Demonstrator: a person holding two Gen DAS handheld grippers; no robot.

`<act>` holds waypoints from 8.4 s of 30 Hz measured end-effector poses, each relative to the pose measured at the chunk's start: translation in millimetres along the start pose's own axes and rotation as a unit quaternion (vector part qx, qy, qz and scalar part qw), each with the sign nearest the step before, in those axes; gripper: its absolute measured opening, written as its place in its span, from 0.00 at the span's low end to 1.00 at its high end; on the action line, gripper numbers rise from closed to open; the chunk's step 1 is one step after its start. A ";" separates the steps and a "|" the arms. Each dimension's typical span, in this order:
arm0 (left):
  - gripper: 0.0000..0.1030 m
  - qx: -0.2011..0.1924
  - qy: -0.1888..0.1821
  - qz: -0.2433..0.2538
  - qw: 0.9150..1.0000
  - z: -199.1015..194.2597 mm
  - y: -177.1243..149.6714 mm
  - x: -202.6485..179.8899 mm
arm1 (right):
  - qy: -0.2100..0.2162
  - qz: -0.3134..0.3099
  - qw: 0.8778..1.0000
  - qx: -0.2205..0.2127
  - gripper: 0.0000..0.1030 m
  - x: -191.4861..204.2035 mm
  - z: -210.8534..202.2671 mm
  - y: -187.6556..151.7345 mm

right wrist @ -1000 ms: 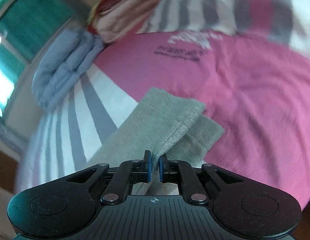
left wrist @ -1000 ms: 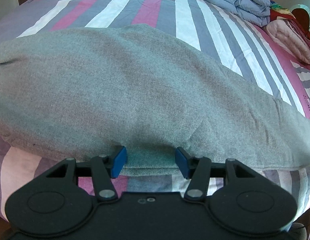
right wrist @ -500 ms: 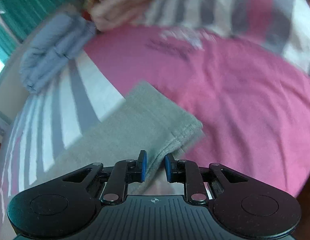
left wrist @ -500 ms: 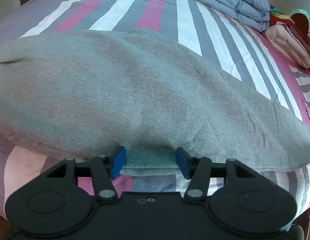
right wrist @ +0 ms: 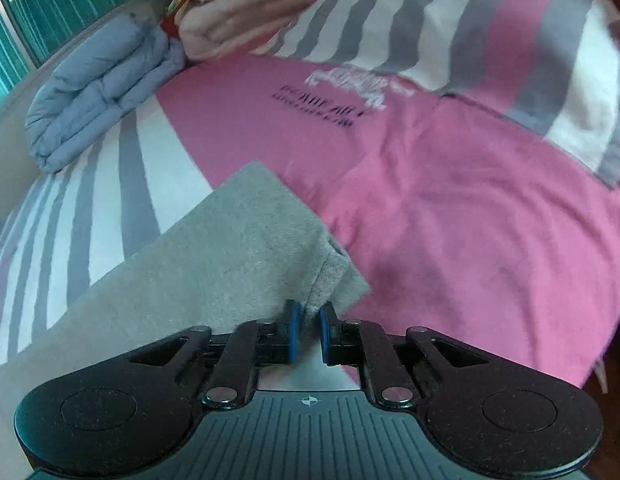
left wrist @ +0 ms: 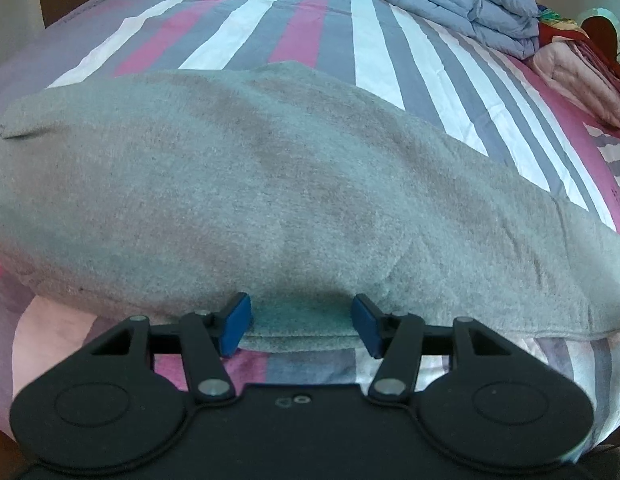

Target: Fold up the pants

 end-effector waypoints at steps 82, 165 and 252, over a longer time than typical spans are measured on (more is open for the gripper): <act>0.44 0.005 -0.027 0.129 0.991 5.6 -9.1 -130.0 | 0.216 -0.019 0.967 0.133 0.08 39.1 10.9 -42.6; 0.53 -0.007 0.008 0.066 0.998 13.1 13.1 -82.8 | 0.113 0.046 0.993 -0.005 0.12 -36.0 15.1 -1.9; 0.41 0.061 -0.132 -0.137 0.980 -4.6 43.8 47.5 | 0.162 -0.230 0.959 0.027 0.56 236.1 39.3 -127.3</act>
Point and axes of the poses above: each gripper's, at about its wrist camera, not at the fingertips, and z roughly the way its jaws point, x to its left, y to its top, the point moved 1 cm from there along z, roughly the way its jaws point, and after that the axes turned 15 degrees about x, right-handed, at the moved point
